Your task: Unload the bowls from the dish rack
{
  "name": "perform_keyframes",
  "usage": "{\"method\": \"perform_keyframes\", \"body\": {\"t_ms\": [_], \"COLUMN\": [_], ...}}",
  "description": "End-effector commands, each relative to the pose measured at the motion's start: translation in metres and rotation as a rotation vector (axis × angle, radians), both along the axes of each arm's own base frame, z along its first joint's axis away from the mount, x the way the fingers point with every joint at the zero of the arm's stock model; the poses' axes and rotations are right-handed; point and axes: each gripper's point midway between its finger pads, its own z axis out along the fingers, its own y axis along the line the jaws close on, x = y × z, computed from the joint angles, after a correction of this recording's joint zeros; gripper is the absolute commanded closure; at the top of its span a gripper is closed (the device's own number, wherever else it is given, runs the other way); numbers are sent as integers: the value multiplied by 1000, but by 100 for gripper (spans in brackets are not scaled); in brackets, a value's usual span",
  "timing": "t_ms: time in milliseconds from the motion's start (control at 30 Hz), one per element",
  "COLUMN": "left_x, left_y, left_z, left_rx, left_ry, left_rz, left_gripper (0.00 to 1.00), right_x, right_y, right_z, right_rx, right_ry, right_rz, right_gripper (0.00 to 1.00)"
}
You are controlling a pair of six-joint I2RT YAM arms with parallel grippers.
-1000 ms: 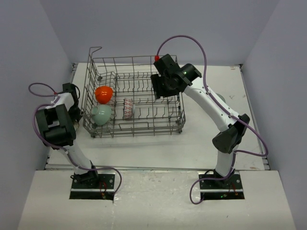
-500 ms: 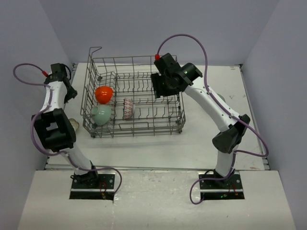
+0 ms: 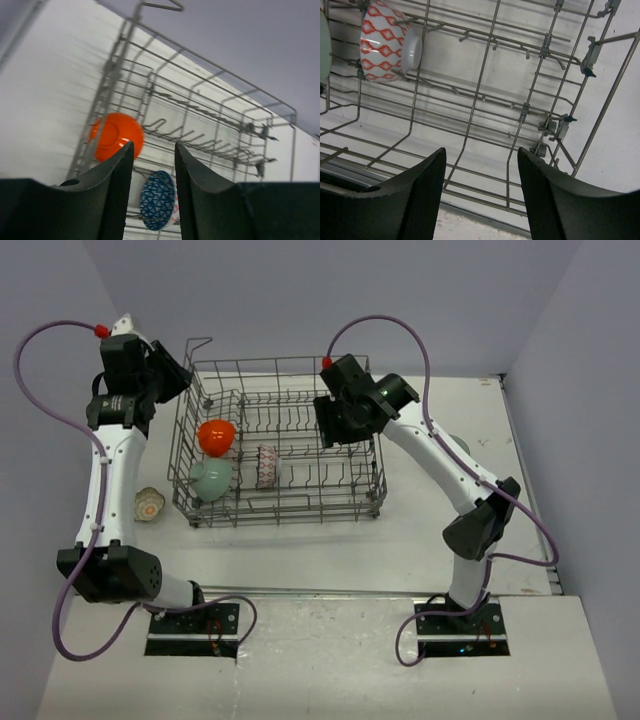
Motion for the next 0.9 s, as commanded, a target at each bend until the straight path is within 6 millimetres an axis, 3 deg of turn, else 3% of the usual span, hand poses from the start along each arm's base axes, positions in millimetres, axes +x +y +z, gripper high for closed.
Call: {"method": "perform_keyframes", "body": {"t_ms": [0,33,67,167,200,233,267,367,533,733,867], "left_x": [19,22,16,6,2,-2,-7,-15,-22,-27,-33], "left_y": [-62,-73,-93,-122,-126,-134,-136,-144,-150,-159,-161], "left_z": [9,14,-1,-5,-28,-35,-52,-74,-92,-128,-156], "left_rx": [-108,-123,-201,-304,-354,-382,-407,-408,-416,-340,-274], "left_ry": [-81,-120,-100,-141,-90,-78,-39,12,69,225,327], "left_rz": [-280,-324,-415,-557,-555,-590,-598,-635,-675,-682,-662], "left_gripper": [61,61,62,62,61,61,61,61,57,57,57], "right_x": [-9,-10,-11,-13,-15,-14,-14,-14,-11,7,21], "right_y": [-1,-2,-3,-9,-11,-14,-15,-22,-31,-74,-116], "right_z": [9,9,6,8,11,11,12,16,25,45,70], "right_rx": [39,40,34,28,30,23,22,30,46,61,84], "right_ry": [-11,-9,-4,-15,-21,-27,-31,-40,-57,-95,-152], "right_rz": [0,-3,-6,-18,-20,-28,-33,-54,-88,-184,-270], "right_gripper": [40,40,40,40,40,40,40,40,39,38,38]}}
